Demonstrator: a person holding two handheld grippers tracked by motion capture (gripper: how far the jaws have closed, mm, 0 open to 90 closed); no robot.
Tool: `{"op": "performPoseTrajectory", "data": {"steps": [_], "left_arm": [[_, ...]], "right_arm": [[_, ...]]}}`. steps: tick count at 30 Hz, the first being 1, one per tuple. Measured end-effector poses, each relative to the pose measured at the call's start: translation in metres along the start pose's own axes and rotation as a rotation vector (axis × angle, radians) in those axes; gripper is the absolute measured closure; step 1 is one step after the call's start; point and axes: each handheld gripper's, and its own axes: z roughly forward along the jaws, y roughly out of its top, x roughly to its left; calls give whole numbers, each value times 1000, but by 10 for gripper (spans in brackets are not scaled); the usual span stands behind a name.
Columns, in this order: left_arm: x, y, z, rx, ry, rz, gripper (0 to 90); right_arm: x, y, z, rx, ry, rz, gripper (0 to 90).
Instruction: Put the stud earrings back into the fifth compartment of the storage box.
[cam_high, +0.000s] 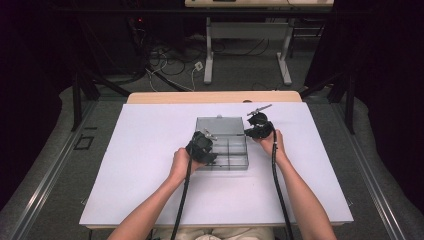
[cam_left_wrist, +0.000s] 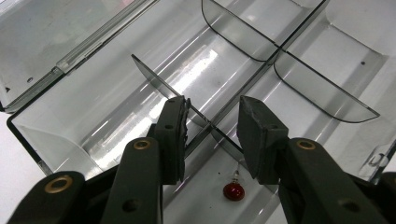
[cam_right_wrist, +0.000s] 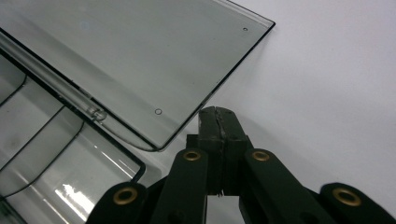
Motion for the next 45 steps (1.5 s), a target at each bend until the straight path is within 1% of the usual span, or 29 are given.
{"op": "performPoseTrajectory", "data": {"steps": [2, 5, 6, 7, 8, 9, 10, 11, 12, 13, 14, 15, 16, 17, 18, 19, 20, 21, 24, 25, 29, 31, 32, 35, 38, 39, 43, 44, 45], "left_arm": [[0, 0, 0, -1, 0, -3, 623], [0, -1, 0, -7, -6, -7, 623], [0, -1, 0, -7, -6, -7, 622], [0, -1, 0, -5, -4, -7, 622], [0, 0, 0, -1, -2, -6, 622], [0, 0, 0, -2, -1, -3, 622], [0, 0, 0, -1, -1, -3, 622], [0, 0, 0, -1, 0, -3, 623], [0, 0, 0, -1, -1, -1, 622], [0, 0, 0, -1, -2, -1, 622], [1, 0, 0, -1, -1, 3, 622], [1, 0, 0, -4, -8, -5, 622], [2, 0, 0, -6, -9, -4, 623], [2, 0, 0, -8, -9, -5, 623], [2, 0, 0, -6, -9, -5, 624], [1, 0, 0, -4, -9, -6, 624], [1, 0, 0, -3, -9, -3, 624], [1, 0, 0, -3, -8, -3, 625], [2, 0, 0, -2, -10, -1, 624], [2, 0, 0, -4, -10, -2, 625], [2, 0, 0, -5, -11, -3, 624], [2, 0, 0, -5, -11, -2, 624], [2, 0, 0, -6, -11, -3, 624], [2, 0, 0, -5, -10, -3, 625], [2, 0, 0, -6, -11, -4, 625], [2, 0, 0, -6, -11, -3, 625], [2, 0, 0, -10, -10, -2, 625], [2, 0, 0, -10, -10, -2, 624], [2, 0, 0, -7, -10, -3, 624]], "right_arm": [[1, 0, 3, 5, -1, 10, 900], [1, 0, 7, 11, 8, 0, 900], [1, 0, 7, 13, 8, 9, 900], [0, 0, 9, -6, 9, 10, 900], [0, 0, 9, 7, 6, 14, 900], [0, 0, 10, 6, 16, 27, 900], [0, 0, 11, 3, 7, 25, 900], [0, 0, 11, 6, 10, 34, 900], [-1, 0, 12, -15, 11, 30, 900], [-1, 0, 12, -13, 19, 33, 900], [-1, 0, 11, -7, 15, 42, 900], [-2, 0, 11, 5, 16, 46, 900], [-2, 0, 12, -17, 33, 59, 900], [-3, 1, 12, -9, 21, 67, 900], [-4, 1, 13, -16, 15, 65, 900], [-4, 1, 13, -19, 10, 74, 900], [-4, 2, 14, -18, 15, 80, 900], [-5, 2, 15, -33, 18, 86, 900], [-6, 3, 15, -39, 17, 93, 900], [-6, 3, 16, -53, 22, 93, 900], [-8, 4, 12, -87, 20, 81, 900], [-8, 5, 10, -119, 24, 70, 900], [-7, 6, 9, -117, 11, 71, 900], [-6, 7, 6, -135, -1, 45, 900], [-6, 8, 3, -154, -2, 35, 900], [-5, 8, 2, -165, -14, 34, 900], [-4, 10, -3, -189, -28, 10, 900], [-4, 11, -4, -197, -24, 3, 900], [-3, 11, -5, -201, -25, 7, 900]]}}
